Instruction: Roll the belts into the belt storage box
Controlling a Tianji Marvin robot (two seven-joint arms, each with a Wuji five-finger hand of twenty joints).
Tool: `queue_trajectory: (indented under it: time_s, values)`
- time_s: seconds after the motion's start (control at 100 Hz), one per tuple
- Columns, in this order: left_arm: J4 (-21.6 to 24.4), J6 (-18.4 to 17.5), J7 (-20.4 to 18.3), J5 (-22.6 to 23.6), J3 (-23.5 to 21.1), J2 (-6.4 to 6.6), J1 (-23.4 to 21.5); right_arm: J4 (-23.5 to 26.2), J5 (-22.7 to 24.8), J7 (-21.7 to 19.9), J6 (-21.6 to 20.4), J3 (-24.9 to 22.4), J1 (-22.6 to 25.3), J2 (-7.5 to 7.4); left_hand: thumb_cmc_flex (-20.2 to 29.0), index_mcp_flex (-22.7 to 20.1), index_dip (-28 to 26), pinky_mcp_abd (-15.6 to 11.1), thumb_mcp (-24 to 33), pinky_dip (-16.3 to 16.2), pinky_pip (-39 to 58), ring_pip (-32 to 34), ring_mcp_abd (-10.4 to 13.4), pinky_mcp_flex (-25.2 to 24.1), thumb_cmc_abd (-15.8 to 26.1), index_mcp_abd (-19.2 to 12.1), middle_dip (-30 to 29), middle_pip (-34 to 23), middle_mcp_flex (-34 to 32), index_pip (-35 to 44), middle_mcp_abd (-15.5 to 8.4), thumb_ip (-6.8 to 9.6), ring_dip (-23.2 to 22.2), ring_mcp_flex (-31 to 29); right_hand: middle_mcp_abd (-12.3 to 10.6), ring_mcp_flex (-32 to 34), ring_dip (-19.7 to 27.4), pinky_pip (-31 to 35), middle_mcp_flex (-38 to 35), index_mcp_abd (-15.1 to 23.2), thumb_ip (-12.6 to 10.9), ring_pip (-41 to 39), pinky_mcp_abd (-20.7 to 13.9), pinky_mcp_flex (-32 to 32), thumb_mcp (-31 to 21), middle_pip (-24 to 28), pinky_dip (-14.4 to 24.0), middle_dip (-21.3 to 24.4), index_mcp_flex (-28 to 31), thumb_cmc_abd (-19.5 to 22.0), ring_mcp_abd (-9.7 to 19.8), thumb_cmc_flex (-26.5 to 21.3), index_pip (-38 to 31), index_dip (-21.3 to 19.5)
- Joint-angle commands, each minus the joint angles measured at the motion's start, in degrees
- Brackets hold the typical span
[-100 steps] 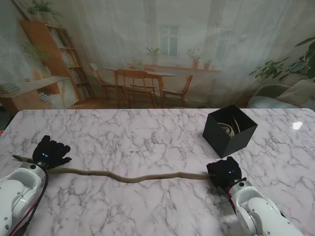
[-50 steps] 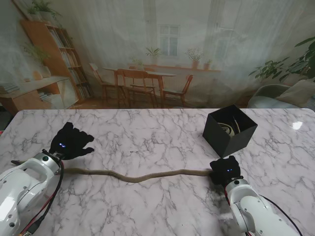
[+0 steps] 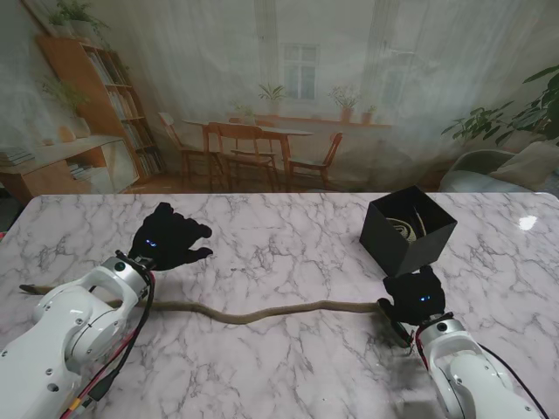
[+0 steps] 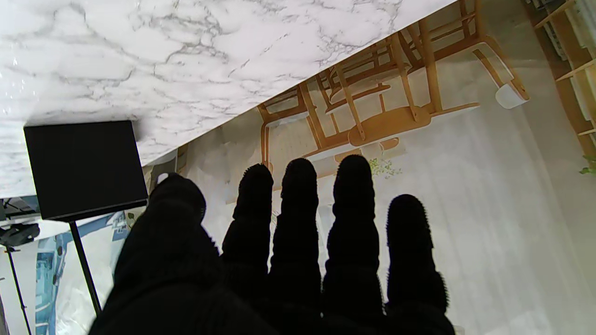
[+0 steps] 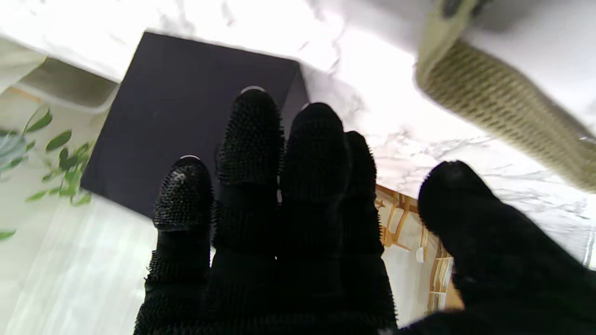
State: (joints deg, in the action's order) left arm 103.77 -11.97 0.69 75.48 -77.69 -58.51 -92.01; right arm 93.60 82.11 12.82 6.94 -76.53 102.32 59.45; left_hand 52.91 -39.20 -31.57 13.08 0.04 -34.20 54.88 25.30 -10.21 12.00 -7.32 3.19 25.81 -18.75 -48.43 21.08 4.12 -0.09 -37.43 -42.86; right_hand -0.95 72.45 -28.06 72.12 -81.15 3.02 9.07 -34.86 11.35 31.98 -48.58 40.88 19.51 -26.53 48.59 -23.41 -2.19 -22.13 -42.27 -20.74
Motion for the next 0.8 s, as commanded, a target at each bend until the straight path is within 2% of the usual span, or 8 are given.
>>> queue_trajectory:
  time_s: [0.0, 0.13, 0.17, 0.32, 0.48, 0.6, 0.69, 0.79]
  values:
    - [1.0, 1.1, -0.2, -0.6, 0.7, -0.64, -1.0, 1.6, 1.7, 0.8, 0.3, -1.3, 1.5, -0.54, -0.2, -0.7, -0.7, 2.6, -1.0, 0.7, -1.7, -1.8, -1.3, -1.2, 2.3, -0.2, -0.7, 1.1, 1.1, -0.9, 1.5, -1.03, 0.4, 1.9, 1.7, -1.1, 0.4, -0.3, -1.0, 1.1, -1.5, 2.1, 2.2, -1.1, 0.5, -1.2, 1.0, 0.2, 1.5, 1.5, -0.5, 2.0, 0.7, -1.2]
    - [1.4, 3.2, 1.0, -1.3, 1.3, -0.92, -2.4, 4.3, 6.5, 0.6, -0.2, -6.0, 4.7, -0.82, -0.2, -0.9, -0.8, 2.8, -1.0, 0.7, -2.0, -1.9, -1.3, -1.3, 2.4, -0.1, -0.7, 1.3, 1.1, -1.1, 1.6, -1.03, 0.5, 1.9, 1.9, -2.8, 0.9, -1.2, 1.4, 2.5, -2.4, 4.1, 2.3, -2.2, 1.7, -3.6, 0.8, 0.2, -1.3, 2.3, -0.9, 2.5, 3.0, -1.9]
    - [1.2, 3.6, 1.4, -2.0, 1.5, -1.02, -2.7, 5.1, 7.7, -0.3, -0.4, -7.4, 5.6, -0.88, -0.2, -1.0, -0.8, 2.9, -1.0, 0.7, -2.1, -2.0, -1.4, -1.4, 2.5, 0.0, -0.7, 1.4, 1.1, -1.1, 1.7, -1.04, 0.5, 2.0, 2.2, -4.2, 0.8, -1.7, 3.1, 3.0, -3.4, 5.4, 2.4, -3.1, 2.5, -5.0, 0.9, -0.6, -3.4, 2.8, -1.2, 2.9, 6.0, -5.0]
    - [0.3, 4.5, 2.3, -3.1, 2.1, -1.17, -3.5, 6.1, 11.3, -3.4, -1.5, -11.3, 8.2, -1.13, -0.1, -1.2, -1.0, 3.0, -1.0, 0.6, -2.2, -2.1, -1.4, -1.4, 2.7, 0.1, -0.7, 1.5, 1.1, -1.1, 1.8, -1.04, 0.5, 2.1, 2.1, -9.0, 2.3, -3.9, 11.1, 7.3, -3.5, 9.7, 2.9, -5.8, 4.3, -10.3, 0.6, 0.8, -13.4, 2.2, -1.9, 3.3, 11.8, -3.5]
    - [-0.7, 5.4, 2.9, -3.7, 2.6, -1.23, -4.1, 4.6, 15.0, -3.1, -1.3, -12.6, 9.0, -1.68, 2.1, -1.4, -1.7, 3.1, -0.5, 0.6, -2.4, -2.1, -1.2, -1.5, 1.6, -0.5, -0.6, 1.4, 1.0, -0.6, 1.4, -1.01, 0.5, 2.0, 4.4, -23.4, 6.5, -8.6, 29.7, 9.6, -3.3, 19.3, 3.5, -12.2, 4.5, -18.8, 0.0, 3.8, -27.4, -1.0, -2.7, 5.0, 17.9, -0.2]
    - [-1.2, 5.7, 2.8, -4.2, 2.4, -1.26, -4.4, 2.4, 16.1, -1.5, -3.2, -12.8, 8.5, -2.37, 1.7, -1.2, -1.7, 3.3, -0.8, 0.5, -2.5, -2.3, -1.4, -1.5, 2.1, -0.1, -0.6, 1.5, 1.0, -0.8, 1.8, -1.14, 0.6, 2.2, 5.8, -29.6, 9.7, -10.9, 40.6, 9.5, -2.9, 20.1, 3.5, -14.4, 0.7, -16.8, -0.1, 7.0, -36.9, -5.3, -3.1, 7.1, 21.1, 4.5]
    - [-1.1, 5.6, 3.1, -4.2, 2.0, -1.28, -4.6, 0.2, 15.3, 1.6, -5.4, -12.4, 7.6, -2.86, 1.7, -1.1, -1.6, 3.2, -0.9, 0.5, -2.6, -2.3, -1.5, -1.5, 2.3, -0.1, -0.6, 1.5, 1.1, -0.9, 1.8, -1.14, 0.5, 2.2, 6.0, -31.0, 10.8, -11.2, 45.1, 11.3, -2.4, 19.6, 3.2, -14.4, -1.2, -15.4, -0.5, 8.8, -41.7, -8.2, -2.5, 5.2, 21.9, 6.6]
    - [-1.1, 5.1, 3.3, -4.6, 1.7, -1.32, -4.9, -1.9, 13.9, 5.3, -9.1, -11.7, 6.5, -3.48, 3.6, -1.1, -1.8, 3.2, -0.2, 0.5, -2.7, -2.3, -1.3, -1.5, 1.4, -0.5, -0.5, 1.5, 1.0, -0.8, 1.6, -0.93, 0.5, 2.1, 5.5, -31.1, 11.8, -10.9, 48.1, 14.1, -1.9, 19.1, 2.7, -13.5, -5.8, -14.4, -1.1, 10.4, -42.3, -11.5, -1.5, 2.6, 23.5, 9.3]
